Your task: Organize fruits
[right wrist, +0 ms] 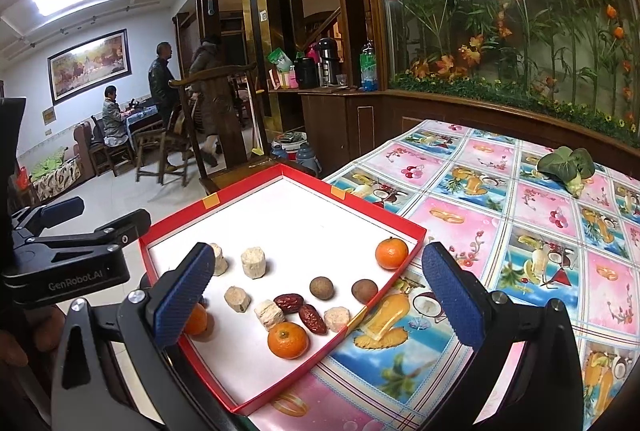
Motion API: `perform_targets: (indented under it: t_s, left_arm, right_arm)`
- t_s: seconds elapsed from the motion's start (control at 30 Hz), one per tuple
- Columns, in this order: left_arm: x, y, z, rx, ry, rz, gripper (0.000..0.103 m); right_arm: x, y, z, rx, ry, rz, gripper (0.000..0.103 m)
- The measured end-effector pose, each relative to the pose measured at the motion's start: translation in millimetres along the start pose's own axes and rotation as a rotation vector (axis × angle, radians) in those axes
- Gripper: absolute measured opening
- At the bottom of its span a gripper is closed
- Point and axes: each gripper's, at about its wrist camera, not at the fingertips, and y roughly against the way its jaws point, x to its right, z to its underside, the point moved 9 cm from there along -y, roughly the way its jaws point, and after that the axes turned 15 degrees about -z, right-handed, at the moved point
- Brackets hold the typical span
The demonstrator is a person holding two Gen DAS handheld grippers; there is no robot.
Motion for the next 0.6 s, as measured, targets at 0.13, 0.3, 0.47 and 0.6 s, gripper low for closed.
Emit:
perform_targets:
  t_s: [0.13, 0.3, 0.47, 0.6]
  left_arm:
    - [0, -1, 0, -0.001, 0.003, -0.003, 0.103]
    - [2, -4, -1, -0.007, -0.002, -0.002, 0.103]
    - [5, -5, -1, -0.006, -0.008, -0.005, 0.103]
    - [11, -2, -3, 0.015, -0.021, -0.009, 0.103]
  right_arm:
    - [0, 0, 1, 0.003, 0.007, 0.003, 0.103]
    - [3, -2, 1, -0.002, -0.005, 0.001, 0.103]
    - [5, -2, 1, -0.002, -0.011, -0.003, 0.103]
    - [9, -4, 2, -0.004, -0.018, -0.009, 0.103]
